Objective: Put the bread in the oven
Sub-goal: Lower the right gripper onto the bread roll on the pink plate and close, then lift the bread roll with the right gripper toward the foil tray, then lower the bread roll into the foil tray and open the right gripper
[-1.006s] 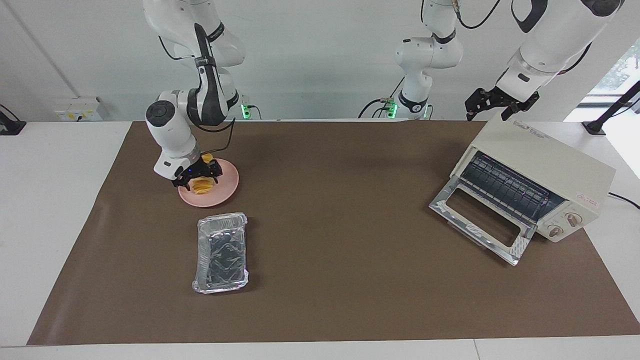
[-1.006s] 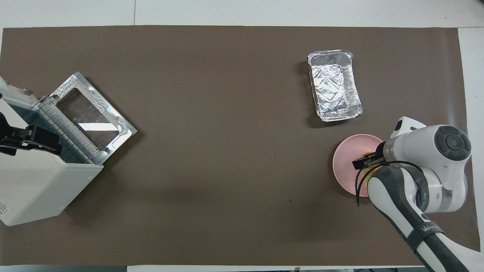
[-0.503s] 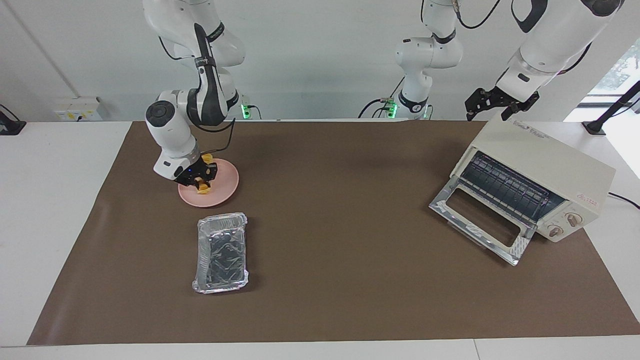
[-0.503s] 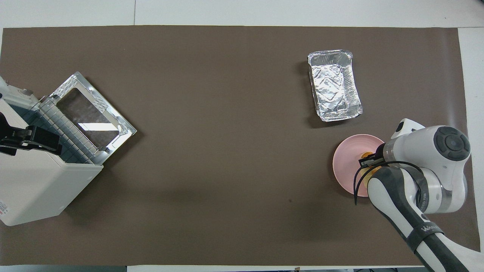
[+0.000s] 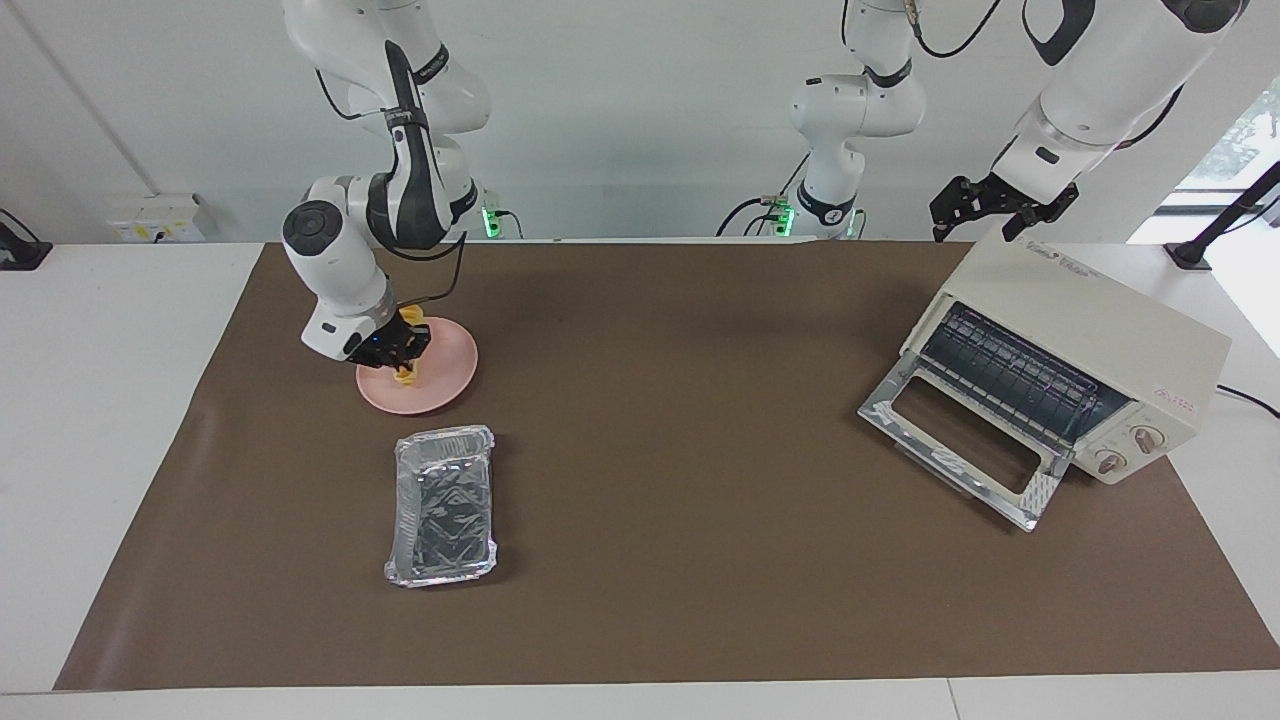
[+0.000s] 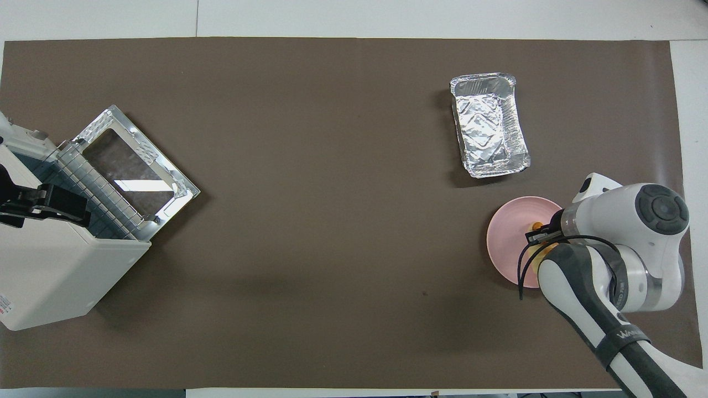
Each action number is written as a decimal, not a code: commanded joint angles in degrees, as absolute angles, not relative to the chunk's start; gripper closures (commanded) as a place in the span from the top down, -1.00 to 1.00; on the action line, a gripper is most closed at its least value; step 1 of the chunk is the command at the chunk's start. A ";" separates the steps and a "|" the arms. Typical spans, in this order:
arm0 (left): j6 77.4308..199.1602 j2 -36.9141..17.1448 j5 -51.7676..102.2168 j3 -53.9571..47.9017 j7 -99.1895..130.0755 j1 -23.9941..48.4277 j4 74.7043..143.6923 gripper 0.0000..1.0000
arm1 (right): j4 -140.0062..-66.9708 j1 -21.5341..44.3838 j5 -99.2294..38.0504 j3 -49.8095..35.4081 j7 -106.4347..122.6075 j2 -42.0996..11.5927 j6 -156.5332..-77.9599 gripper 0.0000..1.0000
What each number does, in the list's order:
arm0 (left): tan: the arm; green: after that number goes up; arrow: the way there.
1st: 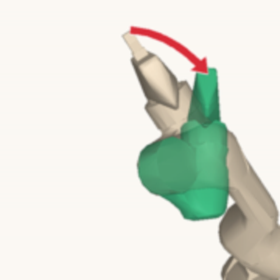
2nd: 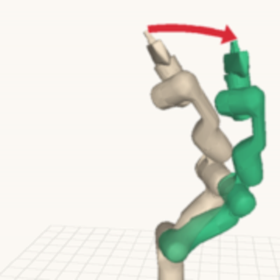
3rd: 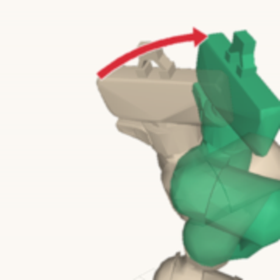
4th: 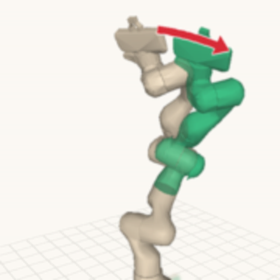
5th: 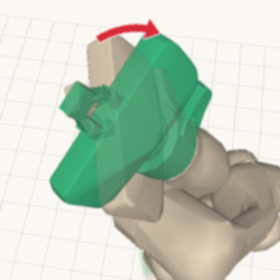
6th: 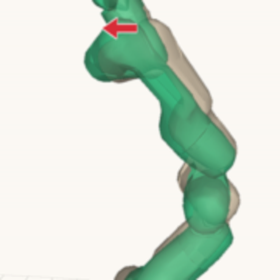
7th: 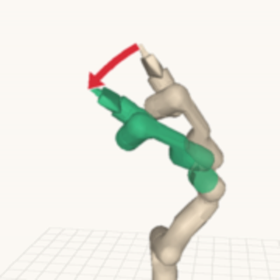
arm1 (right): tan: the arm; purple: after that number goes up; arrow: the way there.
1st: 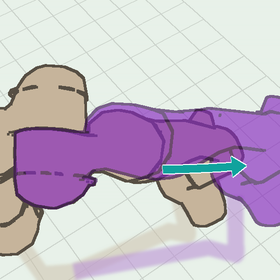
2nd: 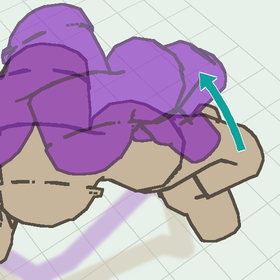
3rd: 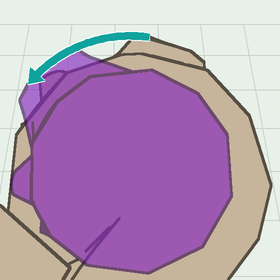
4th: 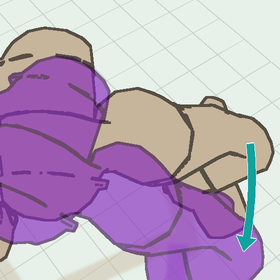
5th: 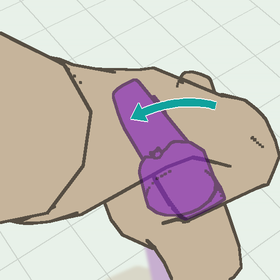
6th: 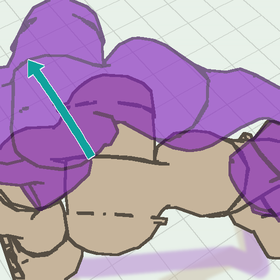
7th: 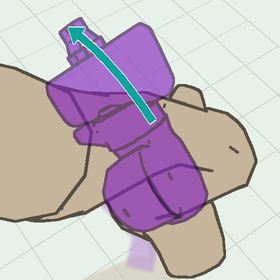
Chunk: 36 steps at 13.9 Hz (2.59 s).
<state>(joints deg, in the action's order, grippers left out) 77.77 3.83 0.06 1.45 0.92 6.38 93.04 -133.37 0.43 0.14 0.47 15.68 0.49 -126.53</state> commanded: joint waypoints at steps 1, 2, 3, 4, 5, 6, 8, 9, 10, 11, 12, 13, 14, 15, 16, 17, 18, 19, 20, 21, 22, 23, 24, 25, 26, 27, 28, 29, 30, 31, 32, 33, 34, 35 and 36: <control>78.57 5.01 0.44 1.41 0.62 5.89 94.13 1.00 | -123.00 0.00 -0.97 0.18 14.86 -3.33 -118.42 -1.00; 78.57 5.01 0.44 1.41 0.62 5.89 94.13 1.00 | -118.70 -0.09 -1.23 0.18 14.59 -4.82 -115.43 -1.00; 78.57 5.01 0.44 1.41 0.62 5.89 94.13 1.00 | -114.82 -0.26 -1.23 0.18 13.63 -6.05 -113.05 -1.00; 78.57 5.01 0.44 1.41 0.62 5.89 94.13 1.00 | -111.04 -0.35 -1.32 0.18 13.01 -7.54 -111.37 -1.00; 78.57 5.01 0.44 1.41 0.62 5.89 94.13 1.00 | -108.74 -0.35 -1.32 0.18 12.40 -8.52 -111.01 -1.00; 78.57 5.01 0.44 1.41 0.62 5.89 94.13 1.00 | -107.15 -0.35 -1.58 0.26 10.65 -9.05 -111.09 -1.00; 78.57 5.01 0.44 1.41 0.62 5.89 94.13 1.00 | -103.12 -0.26 -2.11 0.35 9.84 -10.80 -110.92 -1.00; 78.57 5.01 0.44 1.41 0.62 5.89 94.13 1.00 | -100.83 -0.26 -2.28 0.35 9.67 -11.85 -110.48 -1.00; 78.57 5.01 0.44 1.41 0.62 5.89 94.13 1.00 | -97.50 -0.18 -2.29 0.35 9.58 -13.52 -109.70 -1.00; 78.57 5.01 0.44 1.41 0.62 5.89 94.13 1.00 | -93.21 0.00 -2.29 0.35 9.23 -16.15 -107.34 -1.00; 78.57 5.01 0.44 1.41 0.62 5.89 94.13 1.00 | -87.60 0.26 -2.46 0.35 7.92 -19.74 -104.70 -1.00; 78.57 5.01 0.44 1.41 0.62 5.89 94.13 1.00 | -82.67 0.52 -2.46 0.35 6.69 -23.26 -103.20 -1.00; 78.57 5.01 0.35 1.41 0.62 5.89 94.13 1.00 | -78.62 0.70 -2.29 0.35 5.11 -26.86 -102.49 -1.00; 78.57 5.01 0.44 1.41 0.62 5.89 94.13 1.00 | -75.62 1.66 -2.11 0.35 3.18 -30.11 -102.65 -1.00; 78.57 5.01 0.35 1.41 0.62 5.89 94.13 1.00 | -72.54 2.63 -2.02 0.44 1.51 -32.67 -102.92 -1.00; 78.57 5.01 0.44 1.41 0.62 5.89 94.13 1.00 | -70.86 3.33 -1.93 0.53 0.54 -34.61 -103.18 -1.00; 78.57 5.01 0.44 1.41 0.62 5.89 94.13 1.00 | -69.10 3.51 -1.41 0.61 0.44 -36.46 -103.27 -1.00; 78.57 5.01 0.44 1.41 0.62 5.89 94.13 1.00 | -67.60 4.65 -0.80 0.70 0.44 -37.87 -103.27 -1.00; 78.57 5.01 0.44 1.41 0.62 5.89 94.13 1.00 | -67.15 5.35 0.17 0.88 0.44 -38.66 -103.79 -1.00; 78.57 5.01 0.44 1.41 0.62 5.89 94.13 1.00 | -67.15 5.45 1.13 0.88 0.44 -39.11 -104.76 -1.00; 78.57 5.01 0.44 1.41 0.62 5.89 94.13 1.00 | -66.97 5.54 1.40 0.88 0.44 -39.46 -105.20 -1.00; 78.57 5.01 0.44 1.41 0.62 5.89 94.13 1.00 | -65.84 5.62 1.49 0.88 0.44 -39.98 -104.86 -1.00; 78.57 5.01 0.44 1.41 0.62 5.89 94.13 1.00 | -64.44 6.32 1.49 0.97 0.44 -40.86 -104.68 -1.00; 78.57 5.01 0.44 1.41 0.62 5.89 94.13 1.00 | -62.60 5.98 1.32 0.88 0.44 -41.83 -104.68 -1.00; 78.57 5.01 0.44 1.41 0.62 5.89 94.13 1.00 | -60.05 5.80 1.23 0.79 0.44 -43.49 -104.07 -1.00; 78.57 5.01 0.44 1.41 0.62 5.89 94.13 1.00 | -59.33 6.24 1.23 0.88 0.35 -44.03 -103.80 -1.00; 78.57 5.01 0.35 1.41 0.62 5.89 94.13 1.00 | -59.24 6.41 1.14 0.79 -0.17 -44.38 -104.15 -1.00; 78.57 5.01 0.44 1.41 0.62 5.89 94.13 1.00 | -59.15 6.42 1.14 0.79 -0.35 -44.65 -104.67 -1.00; 78.57 5.01 0.44 1.41 0.62 5.89 94.13 1.00 | -59.15 6.68 1.14 0.70 -0.44 -45.34 -105.46 -1.00; 78.57 5.01 0.44 1.41 0.62 5.89 94.13 1.00 | -59.15 7.29 1.14 0.70 -0.44 -45.61 -106.08 -1.00; 78.57 5.01 0.44 1.41 0.62 5.89 94.13 1.00 | -59.15 7.73 1.23 0.79 -0.44 -46.14 -106.78 -1.00; 78.57 5.01 0.44 1.41 0.62 5.89 94.13 1.00 | -59.24 7.65 1.23 0.70 -0.44 -46.32 -107.57 -1.00; 78.57 5.01 0.44 1.41 0.62 5.89 94.13 1.00 | -59.24 7.91 1.23 0.79 -0.44 -46.84 -107.84 -1.00; 78.57 5.01 0.35 1.41 0.62 5.89 94.13 1.00 | -59.24 8.43 1.49 0.79 -0.53 -47.19 -108.45 -1.00; 78.57 5.01 0.35 1.41 0.62 5.89 94.13 1.00 | -59.76 8.70 1.76 0.79 -0.44 -47.28 -109.24 -1.00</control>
<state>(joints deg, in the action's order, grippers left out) 77.77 3.83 0.06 1.45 0.92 6.38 93.04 -61.50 8.10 0.72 0.65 0.87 -45.69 -108.38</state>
